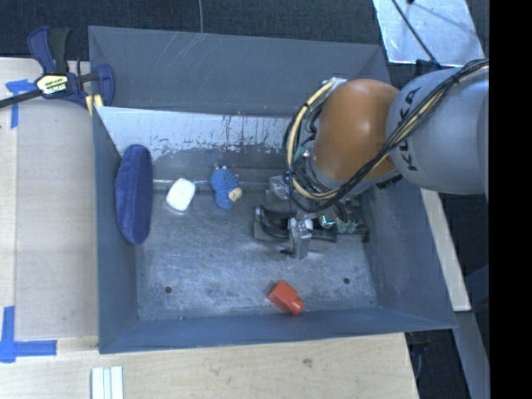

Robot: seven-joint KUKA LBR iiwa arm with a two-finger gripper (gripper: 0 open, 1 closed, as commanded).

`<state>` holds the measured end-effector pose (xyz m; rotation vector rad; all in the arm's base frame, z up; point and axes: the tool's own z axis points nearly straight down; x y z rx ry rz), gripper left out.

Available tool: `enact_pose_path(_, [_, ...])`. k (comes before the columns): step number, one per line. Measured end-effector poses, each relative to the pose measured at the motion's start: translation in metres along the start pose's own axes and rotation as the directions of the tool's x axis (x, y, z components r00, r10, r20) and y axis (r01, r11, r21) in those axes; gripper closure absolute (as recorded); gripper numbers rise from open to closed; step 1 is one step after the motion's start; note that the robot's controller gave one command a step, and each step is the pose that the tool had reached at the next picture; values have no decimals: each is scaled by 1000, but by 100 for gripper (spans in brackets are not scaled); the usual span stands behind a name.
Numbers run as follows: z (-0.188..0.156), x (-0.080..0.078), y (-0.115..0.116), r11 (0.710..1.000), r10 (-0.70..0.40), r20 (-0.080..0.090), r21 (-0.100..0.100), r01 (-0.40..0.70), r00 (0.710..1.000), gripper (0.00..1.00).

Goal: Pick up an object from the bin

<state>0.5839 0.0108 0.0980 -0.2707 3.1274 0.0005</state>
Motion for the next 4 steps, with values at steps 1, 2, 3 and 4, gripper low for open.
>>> enact_pose_path(1, [28, -4, -2, 1000, -23, -2, 0, 23, 1000, 0])
enact_pose_path(2, [26, -4, -3, 1000, -21, -3, 0, 21, 1000, 100])
enact_pose_path(3, [-82, -26, -24, 1000, -28, 2, 2, 28, 1000, 100])
enact_pose_path(4, [-183, -23, -23, 999, -33, 2, 2, 33, 999, 100])
